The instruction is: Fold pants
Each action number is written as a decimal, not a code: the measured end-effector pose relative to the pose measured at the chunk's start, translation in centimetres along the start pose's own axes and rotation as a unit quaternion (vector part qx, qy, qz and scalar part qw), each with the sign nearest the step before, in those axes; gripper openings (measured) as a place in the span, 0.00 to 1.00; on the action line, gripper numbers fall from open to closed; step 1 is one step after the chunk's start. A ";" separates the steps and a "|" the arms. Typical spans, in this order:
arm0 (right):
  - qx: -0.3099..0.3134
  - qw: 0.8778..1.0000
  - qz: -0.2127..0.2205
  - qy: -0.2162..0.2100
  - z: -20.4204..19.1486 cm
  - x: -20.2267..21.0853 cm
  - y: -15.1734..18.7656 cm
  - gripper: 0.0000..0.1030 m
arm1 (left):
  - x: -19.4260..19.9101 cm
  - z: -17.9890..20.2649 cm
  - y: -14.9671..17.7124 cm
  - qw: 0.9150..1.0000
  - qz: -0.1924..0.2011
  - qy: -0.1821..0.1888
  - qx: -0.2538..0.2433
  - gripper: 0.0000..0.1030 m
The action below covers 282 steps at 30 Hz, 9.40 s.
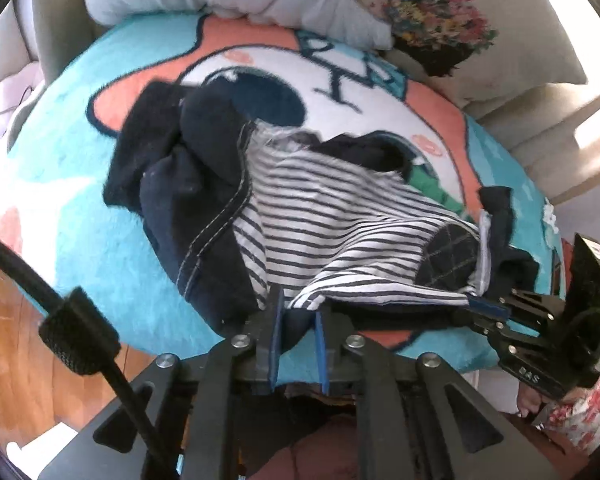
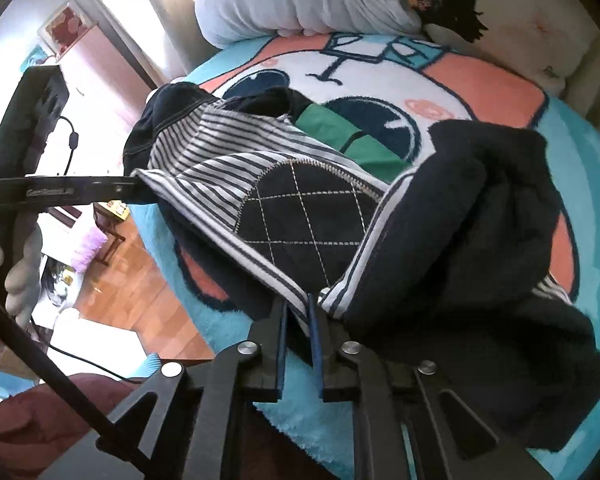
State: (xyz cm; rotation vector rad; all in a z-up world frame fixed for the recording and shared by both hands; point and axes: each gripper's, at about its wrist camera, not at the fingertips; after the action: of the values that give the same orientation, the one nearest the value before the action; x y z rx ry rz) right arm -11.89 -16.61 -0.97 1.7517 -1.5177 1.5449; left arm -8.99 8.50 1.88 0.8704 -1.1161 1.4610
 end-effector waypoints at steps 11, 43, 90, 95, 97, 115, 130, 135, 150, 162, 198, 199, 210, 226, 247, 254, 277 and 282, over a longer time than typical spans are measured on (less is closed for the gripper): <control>-0.164 0.978 0.126 0.030 6.1 9.1 3.2 0.36 | 5.7 -2.9 -1.6 0.996 0.019 0.070 -0.044 0.35; -0.420 0.886 0.132 0.142 10.0 9.3 8.2 0.16 | -4.3 -0.2 -6.3 0.991 -0.045 0.071 -0.103 0.36; -0.401 0.898 0.168 0.070 19.5 13.0 6.2 0.28 | -3.8 8.0 -5.9 0.997 0.003 0.019 -0.074 0.38; -0.398 0.889 0.205 0.097 19.6 16.5 7.5 0.33 | 0.2 4.0 -5.1 0.998 0.035 0.053 -0.008 0.41; -0.384 0.893 0.208 0.104 18.9 17.2 7.1 0.33 | 0.2 2.5 -5.6 0.998 0.040 0.039 0.021 0.41; -0.177 0.980 0.086 0.020 3.5 5.2 -7.9 0.33 | 0.9 -1.7 -3.7 0.999 0.033 0.015 0.039 0.45; -0.111 0.994 -0.004 -0.016 -6.1 -6.5 -17.0 0.26 | 2.7 -8.9 -4.8 0.998 0.039 -0.001 0.055 0.45; -0.122 0.992 -0.013 -0.010 -6.2 -8.2 -17.6 0.26 | 2.9 -9.6 -5.8 0.998 0.035 0.010 0.046 0.45; -0.336 0.936 0.102 0.018 8.0 0.3 -9.8 0.25 | 1.6 -3.3 -7.9 0.996 0.022 0.066 -0.053 0.45; -0.267 0.961 0.068 -0.016 9.2 0.9 -11.0 0.26 | -4.5 8.6 -4.5 0.989 -0.026 0.040 -0.139 0.45; -0.402 0.901 0.166 0.001 18.1 10.7 10.2 0.50 | -9.4 33.3 -11.3 0.948 -0.102 0.145 -0.264 0.56; -0.397 0.903 0.166 0.002 18.1 10.5 10.2 0.51 | -10.4 34.4 -11.5 0.943 -0.116 0.148 -0.275 0.56; -0.374 0.909 0.181 0.030 17.6 8.7 8.7 0.17 | -17.3 37.9 -10.4 0.911 -0.223 0.130 -0.321 0.30; -0.259 0.951 0.170 0.004 9.2 9.5 0.9 0.15 | -7.0 22.5 -13.0 0.955 -0.106 0.211 -0.180 0.29; -0.293 0.949 0.104 0.052 7.0 5.6 -5.4 0.14 | -3.1 3.8 -8.7 0.994 -0.028 0.084 -0.071 0.45; -0.263 0.964 0.027 -0.002 5.3 -0.4 -7.3 0.15 | -3.4 1.8 -7.3 0.993 -0.043 0.091 -0.058 0.45; -0.210 0.964 0.101 0.130 4.4 4.4 -2.4 0.52 | -6.2 15.6 -11.5 0.975 -0.073 0.158 -0.136 0.55; -0.188 0.967 0.087 0.151 4.4 2.9 -1.4 0.50 | -8.6 20.1 -11.1 0.971 -0.085 0.104 -0.197 0.55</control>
State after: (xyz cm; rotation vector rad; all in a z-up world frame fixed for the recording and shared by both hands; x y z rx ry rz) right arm -9.07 -21.04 0.54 1.1446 -1.7037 1.4068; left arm 2.50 -13.14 1.97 0.5071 -1.0948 1.1083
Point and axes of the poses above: each gripper's, at about its wrist camera, not at the fingertips, and x roughly against the way its jaws point, z to its right, y to its underside, and after that the axes turned 9 degrees about -z, right-handed
